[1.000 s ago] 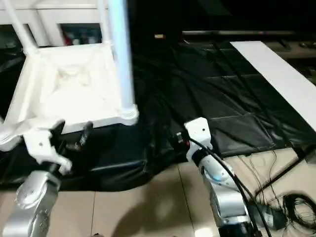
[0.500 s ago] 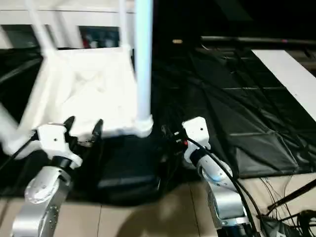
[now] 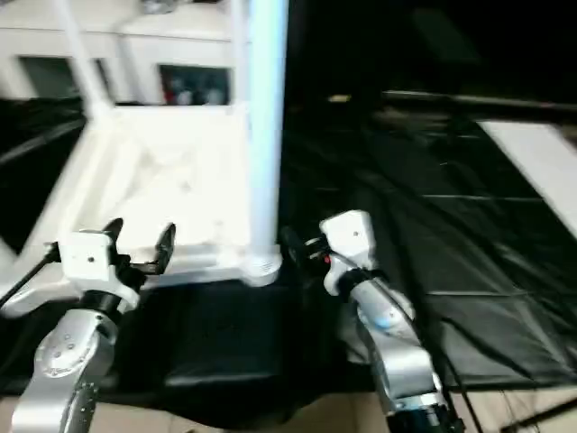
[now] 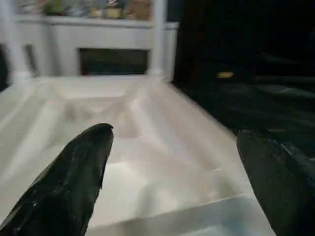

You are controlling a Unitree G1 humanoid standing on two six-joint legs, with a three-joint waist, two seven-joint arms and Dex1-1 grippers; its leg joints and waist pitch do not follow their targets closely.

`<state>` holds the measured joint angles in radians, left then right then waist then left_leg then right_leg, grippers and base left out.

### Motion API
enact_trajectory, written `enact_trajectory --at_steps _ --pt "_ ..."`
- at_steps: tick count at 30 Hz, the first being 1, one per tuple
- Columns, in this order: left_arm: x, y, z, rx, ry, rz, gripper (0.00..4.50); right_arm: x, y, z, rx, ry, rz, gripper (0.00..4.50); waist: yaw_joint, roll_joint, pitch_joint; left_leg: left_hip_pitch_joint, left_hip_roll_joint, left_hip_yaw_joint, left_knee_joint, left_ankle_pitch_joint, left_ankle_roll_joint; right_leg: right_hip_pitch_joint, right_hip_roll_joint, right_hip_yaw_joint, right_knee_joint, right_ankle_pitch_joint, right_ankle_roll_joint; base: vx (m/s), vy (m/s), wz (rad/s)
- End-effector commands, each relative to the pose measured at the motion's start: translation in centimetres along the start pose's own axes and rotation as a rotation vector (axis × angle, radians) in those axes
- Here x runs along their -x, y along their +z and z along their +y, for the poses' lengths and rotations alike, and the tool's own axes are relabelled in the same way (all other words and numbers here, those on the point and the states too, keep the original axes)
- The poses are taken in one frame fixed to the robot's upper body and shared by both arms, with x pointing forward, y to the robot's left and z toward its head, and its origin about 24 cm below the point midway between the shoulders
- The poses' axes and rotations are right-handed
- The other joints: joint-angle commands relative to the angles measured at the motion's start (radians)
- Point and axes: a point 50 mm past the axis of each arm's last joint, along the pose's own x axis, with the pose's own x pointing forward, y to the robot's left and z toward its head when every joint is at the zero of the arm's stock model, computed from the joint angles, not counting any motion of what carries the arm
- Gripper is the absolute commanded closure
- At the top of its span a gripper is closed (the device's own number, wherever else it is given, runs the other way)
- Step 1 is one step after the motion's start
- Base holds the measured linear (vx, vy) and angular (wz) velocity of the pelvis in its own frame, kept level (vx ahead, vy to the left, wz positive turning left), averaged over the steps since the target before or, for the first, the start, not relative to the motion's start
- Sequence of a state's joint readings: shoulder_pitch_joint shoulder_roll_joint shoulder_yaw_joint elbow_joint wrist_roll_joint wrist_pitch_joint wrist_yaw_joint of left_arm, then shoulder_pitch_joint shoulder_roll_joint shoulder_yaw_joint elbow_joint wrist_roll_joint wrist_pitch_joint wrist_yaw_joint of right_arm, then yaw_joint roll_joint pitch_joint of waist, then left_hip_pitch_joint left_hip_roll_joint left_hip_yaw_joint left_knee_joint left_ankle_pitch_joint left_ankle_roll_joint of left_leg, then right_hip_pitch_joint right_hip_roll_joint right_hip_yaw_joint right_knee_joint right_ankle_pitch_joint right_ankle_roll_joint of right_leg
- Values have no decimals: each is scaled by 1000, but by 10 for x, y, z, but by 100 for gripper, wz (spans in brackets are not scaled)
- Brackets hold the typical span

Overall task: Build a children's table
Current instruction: Rotate table base, then rotate leg to tighten

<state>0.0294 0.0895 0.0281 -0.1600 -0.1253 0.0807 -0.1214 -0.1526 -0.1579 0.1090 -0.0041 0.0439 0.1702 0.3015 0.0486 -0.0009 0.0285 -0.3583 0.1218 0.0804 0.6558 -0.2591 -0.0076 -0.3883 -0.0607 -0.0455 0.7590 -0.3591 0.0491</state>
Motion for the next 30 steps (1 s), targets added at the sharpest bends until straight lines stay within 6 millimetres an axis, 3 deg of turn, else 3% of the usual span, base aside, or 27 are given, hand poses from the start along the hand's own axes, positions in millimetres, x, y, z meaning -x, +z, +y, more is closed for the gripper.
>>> enact_trajectory --at_steps 1,2,3,4,5,6,7,8,9,10,12,14,16,18,19,21,24,27,29,30 --pt "-2 2 -8 8 -21 -9 2 5 -4 -10 8 -37 25 66 1 -47 -18 -5 41 20 -106 -197 282 49 -64 82 -200 66 -4 -27 -113 0" --pt "-2 3 -7 8 -21 -10 2 5 -4 -10 9 -37 26 66 25 -60 -11 -5 -2 46 -37 -235 209 63 -108 128 -257 -277 37 -27 -113 0" --pt "-2 3 -7 10 -22 -9 2 5 -4 -11 9 -37 27 66 35 -59 -16 -26 7 25 56 -113 112 108 -184 177 -294 -649 -8 -4 -128 0" --pt "-2 4 -7 11 -22 -9 2 5 -4 -11 10 -37 27 66 44 -50 -22 -35 10 15 57 -69 78 117 -178 177 -288 -678 -34 38 -81 -9" --pt "-2 4 -6 18 -37 -5 2 5 -4 -11 6 -36 23 66 38 -49 -16 -49 17 7 35 -31 46 127 -157 158 -277 -617 -92 38 -81 -9" --pt "-2 4 -6 19 -38 -5 2 5 -4 -12 5 -35 22 66 40 -39 -13 -47 26 5 5 -4 38 125 -146 143 -271 -539 -126 0 0 0" --pt "-2 3 -4 18 -84 8 2 7 -4 -13 -1 -24 19 66 30 -3 -21 -3 70 6 -105 34 22 81 -67 73 -224 -213 -172 0 0 0" --pt "-2 3 -4 16 -93 10 2 7 -4 -14 -2 -22 19 66 15 -4 -20 -14 78 0 -115 35 25 85 -54 64 -208 -90 -177 0 0 0" --pt "-2 3 -1 5 -168 19 2 8 -3 -16 -28 12 16 66 18 14 -38 9 85 2 -102 58 13 65 -49 63 -177 113 -197 61 43 4" --pt "-2 4 8 -40 -259 37 2 10 -2 -18 -44 78 17 66 20 22 -56 19 90 -3 -87 196 20 64 -53 64 -155 357 -222 63 50 10" --pt "-3 5 14 -72 -313 55 2 11 -1 -20 -44 119 21 66 18 15 -57 13 82 -1 -79 301 32 63 -42 58 -147 498 -227 50 53 5" --pt "-4 3 21 -117 -394 108 2 13 -2 -22 -18 162 33 66 21 19 -54 2 78 7 -82 239 3 63 -51 55 -151 482 -243 0 0 0" --pt "-5 2 28 -174 -466 162 2 14 -2 -24 -13 194 38 66 21 14 -37 0 83 15 -106 -6 -26 64 -64 60 -171 298 -259 0 0 0" --pt "-6 0 33 -219 -538 214 2 15 -1 -27 -2 218 42 66 22 10 -33 4 82 20 -114 -93 -31 64 -67 63 -182 198 -256 0 0 0" --pt "-7 -1 40 -268 -641 286 2 16 -1 -30 8 251 48 66 19 7 -26 7 85 25 -123 -160 -30 59 -72 68 -191 95 -257 0 0 0" --pt "-9 0 43 -279 -710 327 2 16 -1 -31 10 277 53 66 17 11 -25 11 88 27 -128 -205 -40 55 -75 70 -194 7 -253 0 0 0" --pt "-16 3 42 -283 -879 401 2 17 1 -32 25 343 60 66 18 13 -25 12 90 30 -131 -199 -42 51 -79 72 -197 -13 -262 0 0 0" --pt "-28 3 39 -315 -936 429 2 16 3 -32 36 387 61 66 18 10 -31 9 90 37 -126 -140 -27 54 -81 72 -192 63 -280 0 0 0" --pt "-37 4 34 -299 -977 435 2 16 3 -31 45 421 68 66 18 18 -34 8 90 43 -122 -111 -21 54 -79 71 -188 113 -293 0 0 0" --pt "-44 4 31 -302 -1006 443 30 16 3 -30 53 445 73 66 20 15 -38 9 90 44 -120 -89 -17 56 -79 70 -185 148 -300 0 0 0"
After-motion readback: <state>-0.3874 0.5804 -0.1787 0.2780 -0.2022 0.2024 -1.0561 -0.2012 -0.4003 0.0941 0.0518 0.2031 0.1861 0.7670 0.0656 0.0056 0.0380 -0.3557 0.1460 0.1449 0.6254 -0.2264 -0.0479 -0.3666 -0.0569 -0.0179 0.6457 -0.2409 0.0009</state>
